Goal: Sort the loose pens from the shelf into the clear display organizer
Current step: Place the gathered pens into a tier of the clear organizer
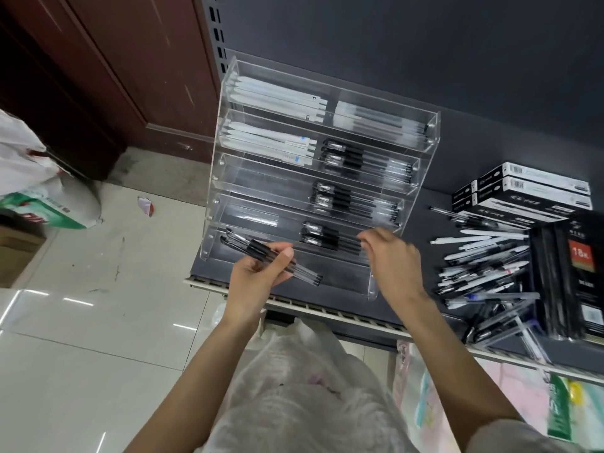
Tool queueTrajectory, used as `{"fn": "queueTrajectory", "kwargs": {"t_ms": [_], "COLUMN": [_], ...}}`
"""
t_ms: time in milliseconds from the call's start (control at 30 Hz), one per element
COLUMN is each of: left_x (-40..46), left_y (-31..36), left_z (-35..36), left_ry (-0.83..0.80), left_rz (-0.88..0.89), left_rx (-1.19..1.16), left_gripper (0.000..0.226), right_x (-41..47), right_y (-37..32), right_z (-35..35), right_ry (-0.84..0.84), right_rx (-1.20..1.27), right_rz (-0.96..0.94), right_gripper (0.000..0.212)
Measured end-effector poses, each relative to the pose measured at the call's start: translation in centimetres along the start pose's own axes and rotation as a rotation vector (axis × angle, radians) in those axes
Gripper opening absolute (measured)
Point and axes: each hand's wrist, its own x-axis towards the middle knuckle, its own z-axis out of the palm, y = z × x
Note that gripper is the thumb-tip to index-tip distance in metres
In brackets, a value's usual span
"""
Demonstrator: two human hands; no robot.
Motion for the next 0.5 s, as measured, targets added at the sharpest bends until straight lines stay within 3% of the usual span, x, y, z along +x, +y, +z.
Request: {"fn": "queueTrajectory", "kwargs": {"t_ms": [100,300,433,500], "left_x": [-0.2,-0.3,-0.4,-0.5], "left_y": [0.1,-0.1,-0.2,-0.3], "left_z": [-0.5,-1.0,-0.8,-0.5], "left_ry": [0.006,-0.009,-0.016,-0.029], "left_rz": [0.002,-0.006,-0.006,-0.001], "left_rx": [-0.001,0.0,-0.006,-0.008], "left_gripper": [0.009,0.008,0.009,0.009], "right_x": [0.2,0.3,0.1,-0.3], "right_y": [0.1,0.1,-0.6,-1.8], "right_z": [0.7,0.5,-0.7,-1.9], "right_ry": [-0.036,-0.057,-0.032,-0.001], "right_rx": [-0.128,-0.204,-0.125,0.08], "right_rz": [-0.045,-0.118,-0.057,-0.033], "right_gripper": [0.034,0.036,0.038,0.025]}}
